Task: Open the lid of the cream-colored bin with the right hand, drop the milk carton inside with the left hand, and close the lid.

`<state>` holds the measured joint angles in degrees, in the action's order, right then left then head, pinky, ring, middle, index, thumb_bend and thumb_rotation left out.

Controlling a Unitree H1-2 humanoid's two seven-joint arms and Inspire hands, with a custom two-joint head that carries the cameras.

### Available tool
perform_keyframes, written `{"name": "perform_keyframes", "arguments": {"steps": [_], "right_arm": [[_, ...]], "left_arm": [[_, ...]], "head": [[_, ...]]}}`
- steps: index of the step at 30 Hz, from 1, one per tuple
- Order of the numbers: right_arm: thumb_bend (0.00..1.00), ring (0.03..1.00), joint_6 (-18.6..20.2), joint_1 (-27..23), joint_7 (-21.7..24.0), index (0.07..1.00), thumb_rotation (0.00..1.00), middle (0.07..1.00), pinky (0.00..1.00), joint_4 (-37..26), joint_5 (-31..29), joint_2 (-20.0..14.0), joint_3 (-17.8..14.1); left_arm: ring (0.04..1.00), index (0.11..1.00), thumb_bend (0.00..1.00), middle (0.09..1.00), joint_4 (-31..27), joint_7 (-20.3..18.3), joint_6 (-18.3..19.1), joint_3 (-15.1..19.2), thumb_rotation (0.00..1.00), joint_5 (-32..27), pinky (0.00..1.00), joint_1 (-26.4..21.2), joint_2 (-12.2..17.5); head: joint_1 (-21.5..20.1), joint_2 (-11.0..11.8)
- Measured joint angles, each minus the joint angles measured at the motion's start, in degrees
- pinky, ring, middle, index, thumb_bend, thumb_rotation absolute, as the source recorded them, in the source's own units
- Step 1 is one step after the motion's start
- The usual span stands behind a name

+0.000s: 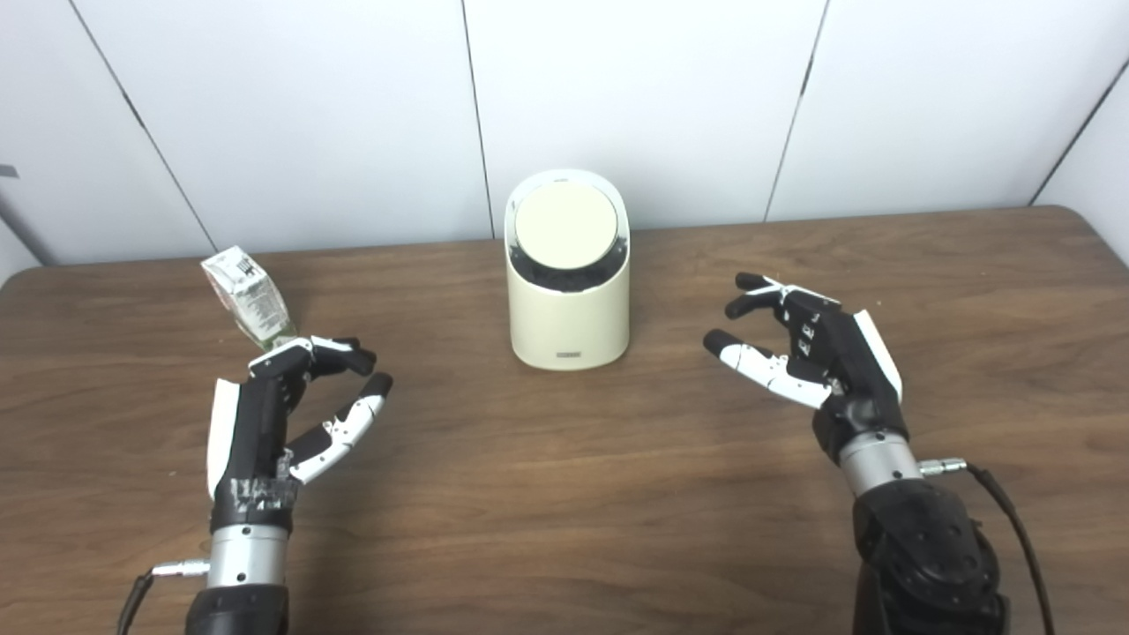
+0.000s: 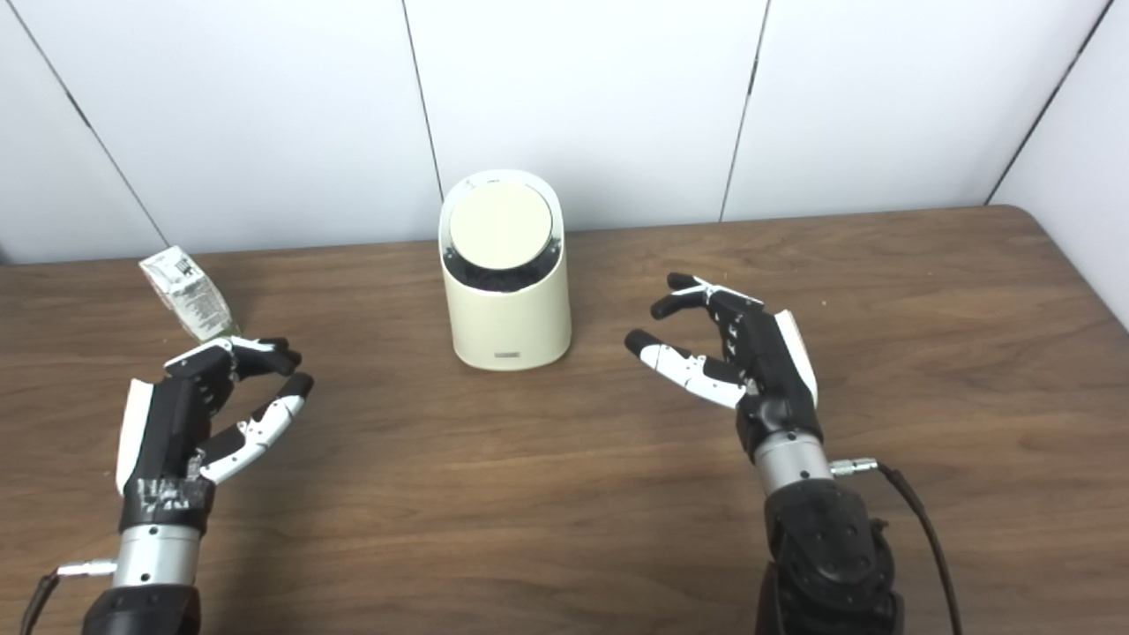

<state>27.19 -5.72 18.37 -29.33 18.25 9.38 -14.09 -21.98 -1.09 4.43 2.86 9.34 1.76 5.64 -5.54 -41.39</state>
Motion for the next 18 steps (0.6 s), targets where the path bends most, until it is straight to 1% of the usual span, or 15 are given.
{"name": "perform_keyframes", "arguments": {"steps": [1,2,3,5,8,11,12,15,18], "right_arm": [[0.47,0.975,0.0,0.3,-0.1,0.870,0.90,0.951,0.97,0.2,-0.6,0.0,-0.1],[0.48,0.974,0.0,0.7,-0.3,0.885,0.92,0.952,0.97,0.5,-1.6,-0.1,-0.1],[0.49,0.966,0.0,1.1,-0.5,0.908,0.97,0.950,0.95,0.9,-2.3,-0.3,-0.1],[0.50,0.966,0.0,2.0,-1.5,0.930,0.99,0.950,0.95,1.6,-3.8,-0.6,0.0],[0.52,0.979,0.0,3.3,-2.9,0.960,1.00,0.966,0.97,1.8,-6.4,-1.2,0.6],[0.49,0.986,0.0,4.5,-4.4,0.970,1.00,0.973,0.99,2.0,-8.8,-1.7,1.3],[0.49,0.986,0.0,4.9,-5.0,0.971,1.00,0.974,1.00,2.0,-9.5,-2.0,1.7],[0.50,0.986,0.0,5.7,-6.5,0.971,1.00,0.974,1.00,2.0,-11.1,-2.4,2.7],[0.51,0.985,0.0,6.2,-8.5,0.970,1.00,0.972,1.00,2.0,-12.0,-2.4,3.3]], "left_arm": [[0.872,0.875,0.44,0.876,0.0,-0.3,0.0,-0.1,0.68,-1.0,0.86,0.2,0.2],[0.882,0.900,0.45,0.894,0.0,-0.6,0.0,-0.2,0.70,-1.8,0.87,0.6,0.2],[0.916,0.957,0.46,0.941,0.0,-0.9,0.0,-0.3,0.75,-3.0,0.90,1.0,0.1],[0.950,0.989,0.48,0.978,0.0,-2.2,0.6,-0.5,0.77,-5.9,0.94,1.6,-0.1],[0.984,0.999,0.52,0.998,0.0,-3.0,1.1,-0.5,0.79,-9.7,0.95,1.8,-0.4],[0.993,1.000,0.55,1.000,0.0,-3.6,1.1,-0.5,0.81,-11.6,0.96,1.9,-0.5],[0.996,1.000,0.56,1.000,0.0,-3.7,1.1,-0.5,0.81,-11.9,0.97,2.1,-0.6],[1.000,1.000,0.53,1.000,0.0,-3.7,1.1,-0.6,0.87,-12.5,0.98,3.4,-0.9],[1.000,1.000,0.55,1.000,0.2,-3.6,1.0,-0.5,0.91,-12.7,0.99,4.5,-1.7]], "head": [[0.0,0.0],[0.0,0.0],[0.0,0.1],[0.0,0.1],[0.0,0.0],[0.1,-0.2],[0.2,-0.3],[0.2,-0.4],[0.2,-0.3]]}}
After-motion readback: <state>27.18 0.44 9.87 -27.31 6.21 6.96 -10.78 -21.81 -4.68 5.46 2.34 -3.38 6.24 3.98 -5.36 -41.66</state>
